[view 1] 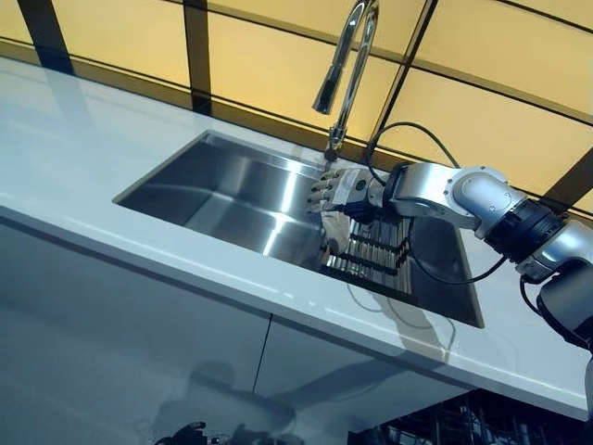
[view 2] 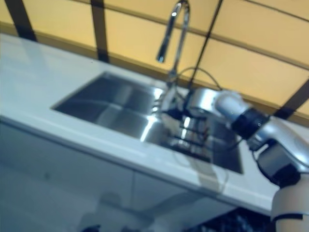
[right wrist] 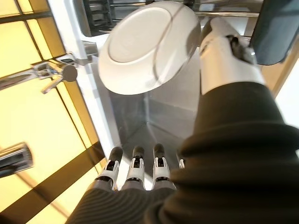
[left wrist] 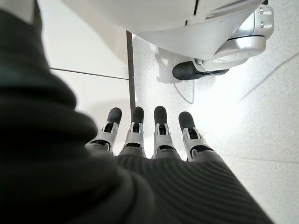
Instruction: Take plates into dishwasher
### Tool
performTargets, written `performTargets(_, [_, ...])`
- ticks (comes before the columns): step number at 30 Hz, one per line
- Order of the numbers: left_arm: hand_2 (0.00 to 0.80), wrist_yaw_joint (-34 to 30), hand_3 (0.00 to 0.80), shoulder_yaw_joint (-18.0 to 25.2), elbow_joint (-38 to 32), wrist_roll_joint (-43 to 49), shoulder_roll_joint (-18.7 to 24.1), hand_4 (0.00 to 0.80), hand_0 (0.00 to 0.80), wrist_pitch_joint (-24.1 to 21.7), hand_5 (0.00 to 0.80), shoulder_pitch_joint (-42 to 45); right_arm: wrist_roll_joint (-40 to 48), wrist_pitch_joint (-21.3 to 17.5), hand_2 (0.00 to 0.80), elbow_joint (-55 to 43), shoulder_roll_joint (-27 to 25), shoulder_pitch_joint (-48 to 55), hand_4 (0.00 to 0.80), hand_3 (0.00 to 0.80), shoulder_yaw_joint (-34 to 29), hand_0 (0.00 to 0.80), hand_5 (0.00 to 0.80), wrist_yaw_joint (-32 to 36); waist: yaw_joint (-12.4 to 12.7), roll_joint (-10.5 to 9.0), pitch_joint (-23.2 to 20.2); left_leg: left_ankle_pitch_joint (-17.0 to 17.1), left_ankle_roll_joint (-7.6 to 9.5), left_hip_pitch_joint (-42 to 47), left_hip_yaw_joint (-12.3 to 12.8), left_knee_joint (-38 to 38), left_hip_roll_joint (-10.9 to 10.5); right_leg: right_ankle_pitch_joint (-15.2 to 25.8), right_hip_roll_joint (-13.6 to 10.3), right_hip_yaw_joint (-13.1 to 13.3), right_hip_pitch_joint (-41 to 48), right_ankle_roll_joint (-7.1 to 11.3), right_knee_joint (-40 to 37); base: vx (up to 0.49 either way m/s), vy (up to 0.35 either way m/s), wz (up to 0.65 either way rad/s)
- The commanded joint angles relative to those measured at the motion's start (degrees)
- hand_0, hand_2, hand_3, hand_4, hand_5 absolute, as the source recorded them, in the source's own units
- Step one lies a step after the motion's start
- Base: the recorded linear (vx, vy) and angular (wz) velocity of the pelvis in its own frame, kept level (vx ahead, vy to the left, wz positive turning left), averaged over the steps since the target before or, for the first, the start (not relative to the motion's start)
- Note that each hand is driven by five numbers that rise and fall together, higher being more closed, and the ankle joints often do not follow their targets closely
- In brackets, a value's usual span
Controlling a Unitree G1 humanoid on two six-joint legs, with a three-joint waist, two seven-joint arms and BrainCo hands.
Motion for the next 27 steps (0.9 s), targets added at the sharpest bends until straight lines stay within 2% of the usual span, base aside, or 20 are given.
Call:
performTargets(1, [0.0, -0.7, 0.0, -1.86, 1.81, 2.51, 0.25, 0.0, 0.0, 0.36, 0.0, 0.18, 2.31, 4.37, 0.0, 4.52, -0.35, -7.87, 0.0, 0.0, 2.73, 0.0, 0.0, -0.58, 2.69, -2.14, 0.81, -6.88, 2.16, -1.28, 3.64, 6.02, 0.23, -5.59, 1.6, -0.63, 3.35, -0.22, -0.04, 0.0, 0.0, 0.0])
performTargets(8, [0.0, -0.42, 0.0, -1.85, 1.75, 2.6, 0.97, 0.0, 0.0, 0.24, 0.0, -0.16, 1.76, 6.21, 0.0, 5.54, 0.98, -8.73, 0.0, 0.0, 2.97, 0.0, 0.0, -1.57, 3.77, -3.24, 1.97, -6.66, 2.1, -2.56, 2.37, 6.64, 0.33, -5.09, 1.97, -0.92, 2.67, -0.18, -0.04, -0.002, -0.008, 0.05])
performTargets(13, [0.0, -0.35, 0.0, -1.47, 1.48, 2.8, 1.54, 0.0, 0.0, 0.34, 0.0, -0.6, 3.08, 7.03, 0.0, 4.7, 1.58, -9.22, 0.0, 0.0, 3.28, 0.0, 0.0, 0.05, 4.38, -4.0, 2.44, -6.4, 2.15, -3.08, 1.7, 6.44, 0.3, -4.79, 2.07, -1.24, 2.3, 0.05, -0.04, -0.003, 0.004, 0.01])
performTargets(22, [0.0, 0.27, 0.0, -1.13, 1.09, 2.4, 2.4, 0.0, 0.0, 0.47, 0.0, -0.84, 4.14, 4.96, 0.0, 5.58, 0.45, -10.02, 0.0, 0.0, 4.65, 0.0, 0.0, 2.62, 4.8, -4.98, 2.57, -5.63, 2.07, -3.17, 0.99, 4.58, 0.18, -4.51, 2.1, -1.86, 1.55, 0.37, -0.04, -0.002, 0.01, 0.02])
performTargets(27, [0.0, 0.21, 0.0, -0.81, 0.73, 1.72, 3.01, 0.0, 0.0, 0.71, 0.0, -1.19, 4.28, 5.09, 0.0, 6.87, 0.05, -10.81, 0.0, 0.0, 5.72, 0.0, 0.0, 2.84, 5.07, -5.31, 2.97, -5.34, 2.0, -3.83, 0.67, 4.35, 0.11, -4.26, 2.11, -2.07, 0.99, 0.54, -0.04, -0.022, 0.01, 0.07])
